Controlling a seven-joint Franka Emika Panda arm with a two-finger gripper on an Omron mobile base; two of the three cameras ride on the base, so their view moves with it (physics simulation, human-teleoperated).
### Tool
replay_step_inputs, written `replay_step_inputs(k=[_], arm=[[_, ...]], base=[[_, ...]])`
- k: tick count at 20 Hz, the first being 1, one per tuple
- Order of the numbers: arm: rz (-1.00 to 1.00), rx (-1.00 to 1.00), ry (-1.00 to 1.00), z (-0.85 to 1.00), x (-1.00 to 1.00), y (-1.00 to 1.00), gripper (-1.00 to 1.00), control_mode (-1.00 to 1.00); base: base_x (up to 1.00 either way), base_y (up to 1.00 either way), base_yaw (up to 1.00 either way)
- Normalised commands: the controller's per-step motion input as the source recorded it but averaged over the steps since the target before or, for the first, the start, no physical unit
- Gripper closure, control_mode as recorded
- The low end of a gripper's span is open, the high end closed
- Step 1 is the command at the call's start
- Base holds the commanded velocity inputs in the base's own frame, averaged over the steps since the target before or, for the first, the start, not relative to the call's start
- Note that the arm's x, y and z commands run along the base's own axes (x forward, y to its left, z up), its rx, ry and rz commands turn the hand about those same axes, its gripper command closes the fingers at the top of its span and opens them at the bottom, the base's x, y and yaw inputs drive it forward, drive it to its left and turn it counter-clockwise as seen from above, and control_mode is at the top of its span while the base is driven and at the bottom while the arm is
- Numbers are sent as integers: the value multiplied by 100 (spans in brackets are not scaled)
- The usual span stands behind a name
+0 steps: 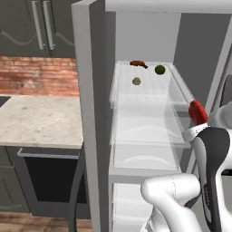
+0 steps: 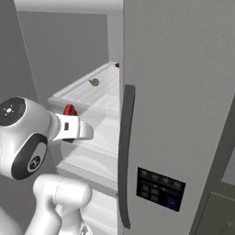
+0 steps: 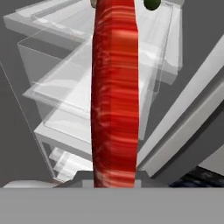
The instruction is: Transport the steak and garlic to the fridge. Place the steak on the rack containing meat and place the garlic on the rack containing the vegetable, ensuring meats and vegetables are on different racks.
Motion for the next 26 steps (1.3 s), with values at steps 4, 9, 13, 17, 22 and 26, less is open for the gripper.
replay_step_inputs(k=[4, 9, 13, 17, 22, 26], arm=[[0, 0, 0, 0, 0, 0, 100, 100], [-1, 0, -3, 2, 12, 0, 100, -100], [-3, 0, -11, 13, 22, 8, 100, -100], [-14, -3, -18, 13, 34, 42, 100, -100], [-17, -1, -14, 9, 52, 20, 100, -100], [-5, 2, -1, 11, 67, -16, 100, -100]], base=[[36, 10, -18], [22, 3, -5], [0, 0, 0], [0, 0, 0], [0, 0, 0], [0, 0, 0]])
